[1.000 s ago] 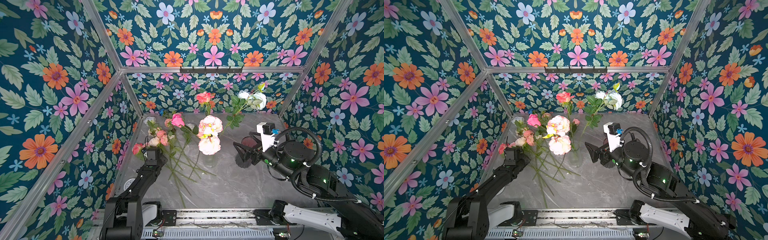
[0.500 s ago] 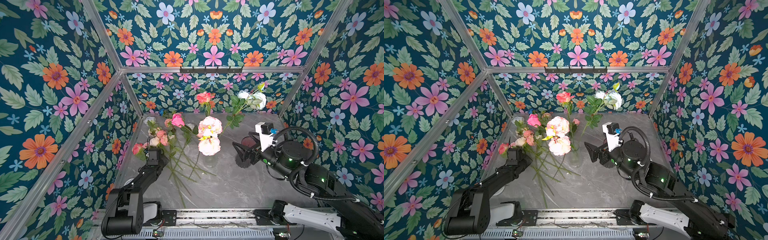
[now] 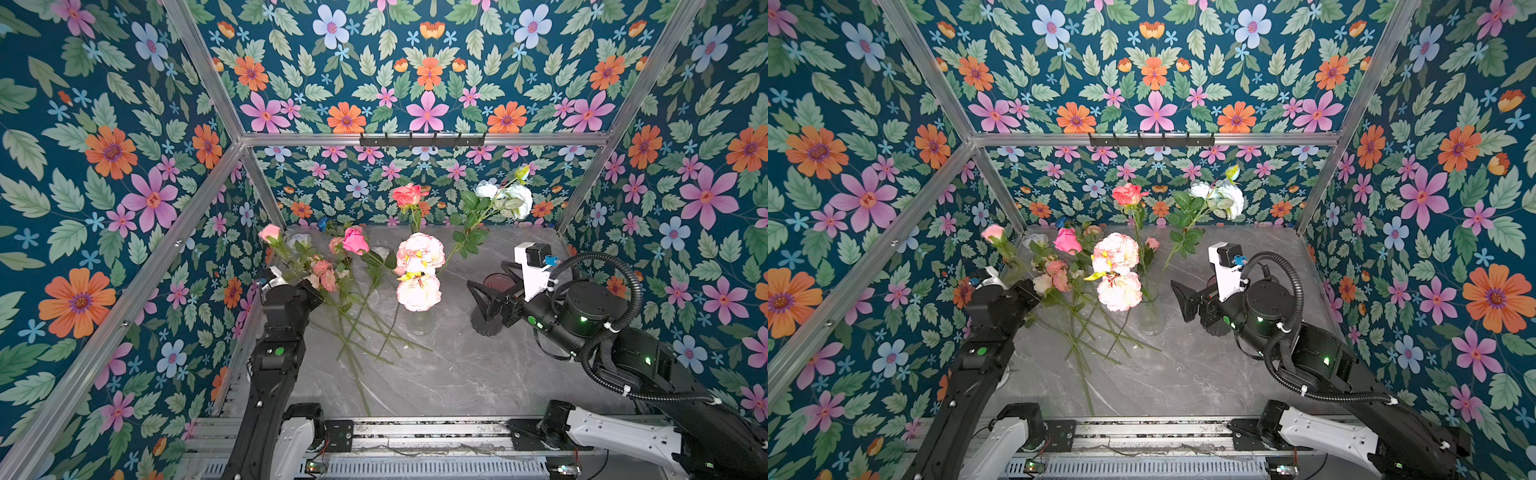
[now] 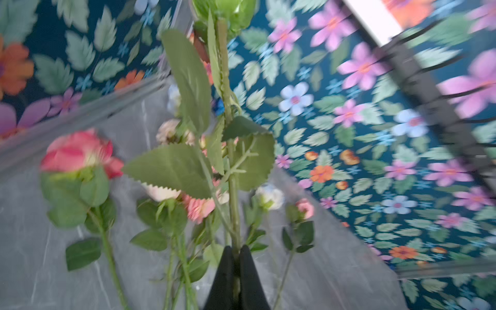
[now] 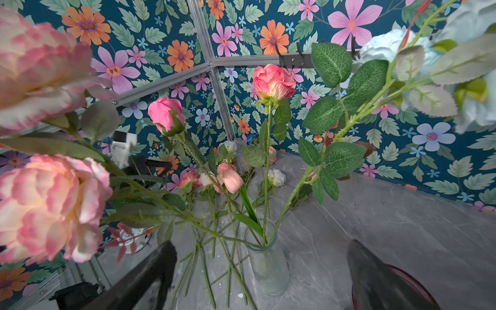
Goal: Arrange flowers in a vase
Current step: Pick up the flower from the flowers, then place the flower in the vase.
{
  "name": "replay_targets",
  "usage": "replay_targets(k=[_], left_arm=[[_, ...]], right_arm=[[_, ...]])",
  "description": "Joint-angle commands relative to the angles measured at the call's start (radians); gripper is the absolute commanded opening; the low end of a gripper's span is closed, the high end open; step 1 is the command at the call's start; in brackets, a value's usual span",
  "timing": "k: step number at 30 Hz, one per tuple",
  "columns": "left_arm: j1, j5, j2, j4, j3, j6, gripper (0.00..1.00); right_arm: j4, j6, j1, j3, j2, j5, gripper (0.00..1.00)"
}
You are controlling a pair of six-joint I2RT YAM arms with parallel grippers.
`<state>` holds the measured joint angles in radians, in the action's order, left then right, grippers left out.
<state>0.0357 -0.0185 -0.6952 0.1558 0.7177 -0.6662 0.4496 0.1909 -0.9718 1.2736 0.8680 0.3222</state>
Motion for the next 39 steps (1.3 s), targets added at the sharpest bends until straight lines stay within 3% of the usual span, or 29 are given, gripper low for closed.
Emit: replay_targets(k=[1, 3, 6, 10, 16, 19, 26, 32, 39], left_arm=[[-0.002, -0.169, 0.100, -0.005, 0.065, 0.086, 0.00], [0.000, -0.265, 0.154, -0.063, 0.093, 0.086, 0.00], [-0.002, -0.387, 0.183, -0.117, 0.154, 0.076, 0.00], [-0.002, -0.547, 0.195, -0.227, 0.209, 0.032, 0.00], [-0.002, -0.661, 0.205, -0.286, 0.283, 0.009, 0.00], [-0.001, -0.743, 0.205, -0.345, 0.290, -0.029, 0.00], [-0.002, -0.920, 0.194, -0.467, 0.269, -0.099, 0.00], [-0.002, -1.024, 0.186, -0.627, 0.230, -0.194, 0.00], [-0.002, -1.074, 0.194, -0.733, 0.212, -0.257, 0.00]], right_arm=[[-0.071, -0.001, -0.002, 0.024, -0.009, -0.033, 0.99], [-0.096, -0.021, -0.002, 0.041, -0.015, -0.130, 0.97], [-0.109, -0.012, -0.001, 0.096, 0.011, -0.294, 0.85], [-0.050, 0.027, -0.022, 0.233, 0.125, -0.464, 0.83], [0.023, -0.139, -0.259, 0.423, 0.272, -0.297, 0.88], [0.022, -0.126, -0.267, 0.498, 0.330, -0.372, 0.90], [0.043, -0.181, -0.312, 0.703, 0.496, -0.417, 0.90], [0.167, -0.171, -0.312, 1.040, 0.733, -0.491, 0.94], [0.315, -0.169, -0.313, 1.417, 0.973, -0.458, 0.93]])
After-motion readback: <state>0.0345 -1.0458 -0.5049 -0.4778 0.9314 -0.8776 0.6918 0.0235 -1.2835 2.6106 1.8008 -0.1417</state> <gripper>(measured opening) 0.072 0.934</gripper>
